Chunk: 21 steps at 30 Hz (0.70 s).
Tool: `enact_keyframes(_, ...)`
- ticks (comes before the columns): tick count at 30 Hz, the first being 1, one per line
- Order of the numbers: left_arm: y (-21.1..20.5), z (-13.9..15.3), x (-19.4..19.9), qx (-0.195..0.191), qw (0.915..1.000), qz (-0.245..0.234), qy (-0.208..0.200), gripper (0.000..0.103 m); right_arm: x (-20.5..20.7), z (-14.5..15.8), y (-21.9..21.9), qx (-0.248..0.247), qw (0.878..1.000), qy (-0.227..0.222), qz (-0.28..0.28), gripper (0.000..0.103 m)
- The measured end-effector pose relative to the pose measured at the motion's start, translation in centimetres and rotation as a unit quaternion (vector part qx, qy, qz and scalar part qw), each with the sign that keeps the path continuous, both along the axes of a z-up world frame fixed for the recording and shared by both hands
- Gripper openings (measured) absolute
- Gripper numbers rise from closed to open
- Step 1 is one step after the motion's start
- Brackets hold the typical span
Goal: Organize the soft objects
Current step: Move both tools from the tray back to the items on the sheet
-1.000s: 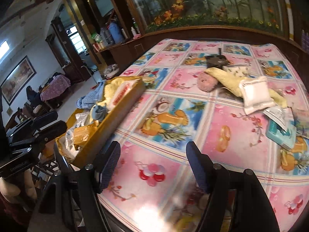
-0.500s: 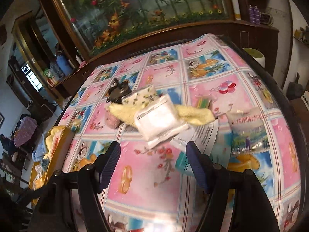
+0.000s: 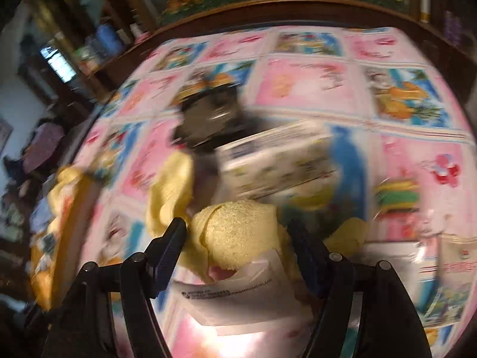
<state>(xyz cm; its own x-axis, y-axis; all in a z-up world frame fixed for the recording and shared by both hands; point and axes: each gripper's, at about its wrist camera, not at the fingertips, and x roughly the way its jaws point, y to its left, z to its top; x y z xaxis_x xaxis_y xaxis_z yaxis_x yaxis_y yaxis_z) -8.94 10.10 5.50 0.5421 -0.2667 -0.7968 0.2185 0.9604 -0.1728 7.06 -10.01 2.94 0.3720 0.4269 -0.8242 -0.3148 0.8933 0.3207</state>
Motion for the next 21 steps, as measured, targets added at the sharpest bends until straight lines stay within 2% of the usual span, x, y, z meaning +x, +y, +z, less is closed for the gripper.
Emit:
enact_keyframes(2,0.1,0.0,0.1,0.000,1.0000,0.001,0.000,0.060,-2.4,1.2,0.4,0.032,0.999,-0.005,0.035,0.069)
enact_keyframes(7,0.3,-0.2,0.5,-0.001,1.0000,0.007,0.001,0.060,-5.5,3.3,-4.5,0.048,0.997,-0.042,-0.040,0.070)
enact_keyframes(10,1.0,0.0,0.8,-0.008,0.9998,0.018,0.001,0.060,-6.4,3.0,-5.9,0.044,0.997,-0.039,-0.041,0.070)
enact_keyframes(14,1.6,0.4,1.2,-0.015,0.9997,0.017,-0.003,0.060,-8.5,1.5,-4.1,0.044,0.999,-0.018,-0.006,0.070)
enact_keyframes(19,0.9,0.5,0.5,0.003,0.9999,-0.012,-0.002,0.060,-10.3,0.7,-3.3,0.028,0.999,-0.024,0.005,0.070)
enact_keyframes(21,1.1,0.2,0.0,0.009,0.9999,-0.013,0.004,0.060,-11.4,0.9,-2.3,0.027,0.999,-0.031,0.031,0.070)
